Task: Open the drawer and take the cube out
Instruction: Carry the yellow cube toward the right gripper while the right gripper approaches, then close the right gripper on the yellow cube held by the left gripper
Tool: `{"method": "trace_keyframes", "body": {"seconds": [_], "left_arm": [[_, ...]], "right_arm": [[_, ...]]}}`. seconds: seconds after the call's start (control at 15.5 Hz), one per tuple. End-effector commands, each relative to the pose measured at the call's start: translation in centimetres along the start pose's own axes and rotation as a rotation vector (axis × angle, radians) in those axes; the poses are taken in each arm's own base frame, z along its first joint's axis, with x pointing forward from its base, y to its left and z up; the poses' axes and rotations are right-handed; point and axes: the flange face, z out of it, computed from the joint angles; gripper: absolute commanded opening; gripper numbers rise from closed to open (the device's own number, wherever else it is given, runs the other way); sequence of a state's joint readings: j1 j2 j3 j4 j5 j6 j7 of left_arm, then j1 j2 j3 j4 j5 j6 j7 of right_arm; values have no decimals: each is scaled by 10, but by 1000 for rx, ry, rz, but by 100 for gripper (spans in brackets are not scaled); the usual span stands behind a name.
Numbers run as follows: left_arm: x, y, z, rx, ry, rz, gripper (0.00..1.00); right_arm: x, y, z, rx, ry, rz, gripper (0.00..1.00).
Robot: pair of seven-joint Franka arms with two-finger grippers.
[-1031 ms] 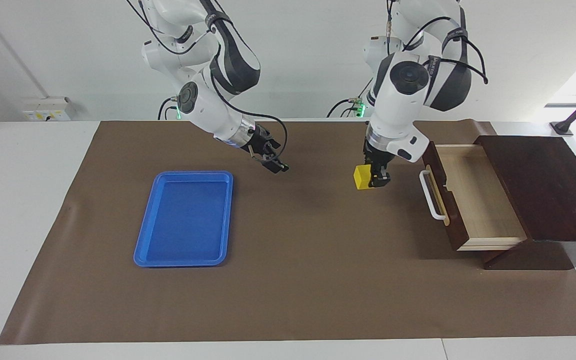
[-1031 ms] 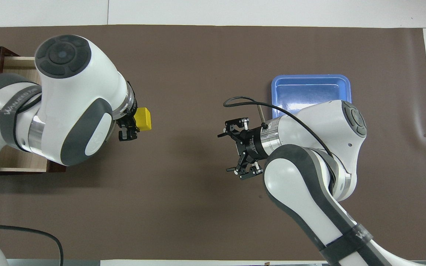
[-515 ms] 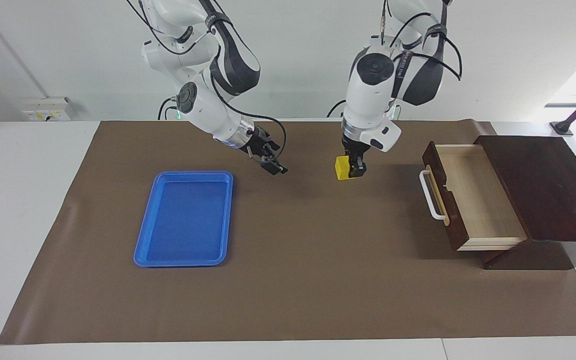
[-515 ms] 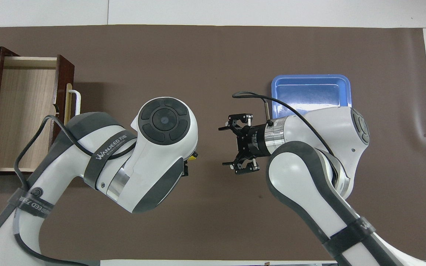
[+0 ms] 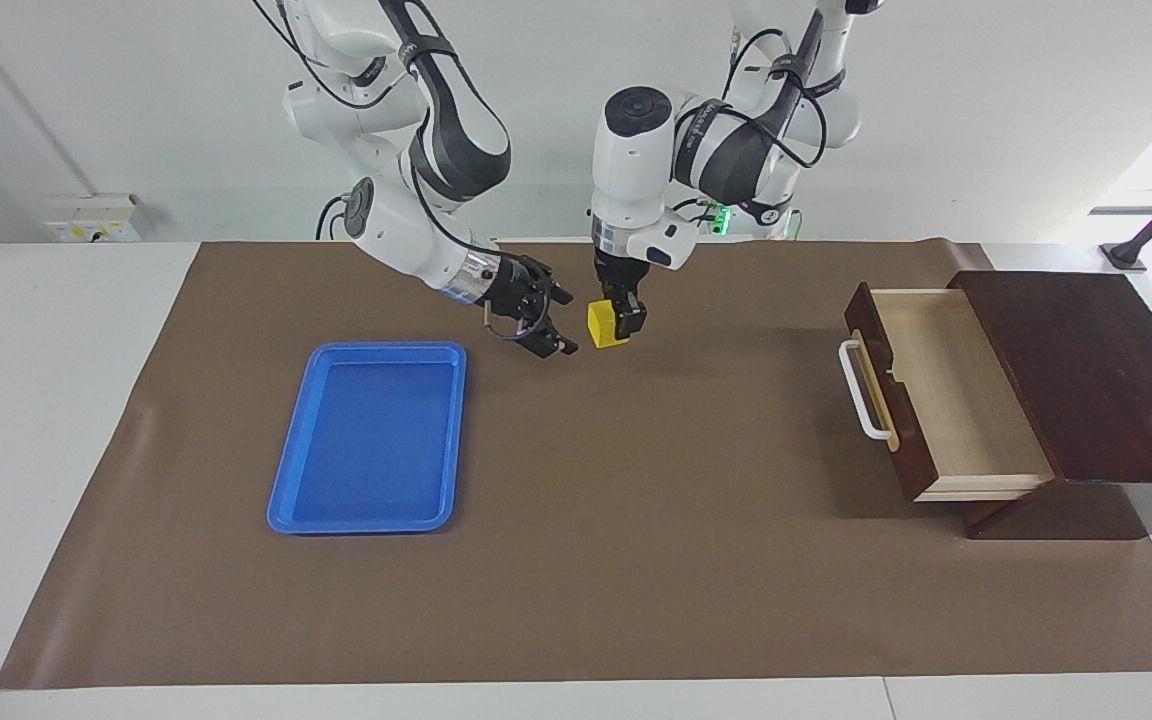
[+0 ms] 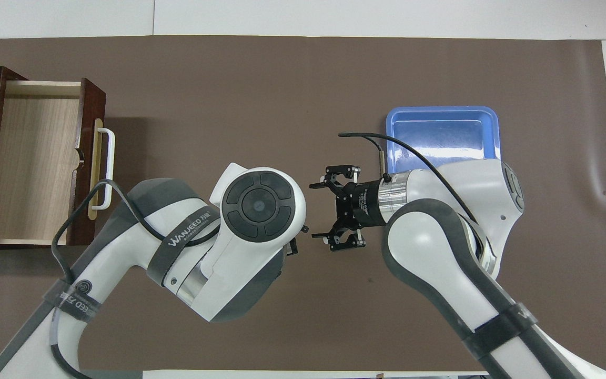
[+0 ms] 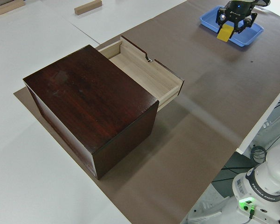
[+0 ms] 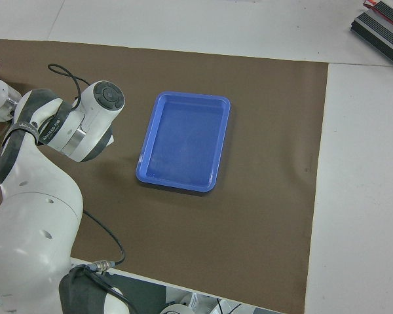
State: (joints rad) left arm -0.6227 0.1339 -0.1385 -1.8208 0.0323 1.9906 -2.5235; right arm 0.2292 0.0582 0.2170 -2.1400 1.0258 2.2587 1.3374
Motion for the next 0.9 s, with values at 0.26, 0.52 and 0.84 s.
{"method": "trace_keyframes", "body": {"seconds": [0.26,0.52,0.84], "left_arm": [[-1,-17,-6,-10,-20,30,0],[-1,-18,-5,-7,-16,42,0],[0,-19,-5,-4,-13,42,0]], "right_arm": [[-10,44,30,-32,20,-168,100],[-7,42,27,-28,20,-170,100],[2,31,16,-5,18,-158,100]]}}
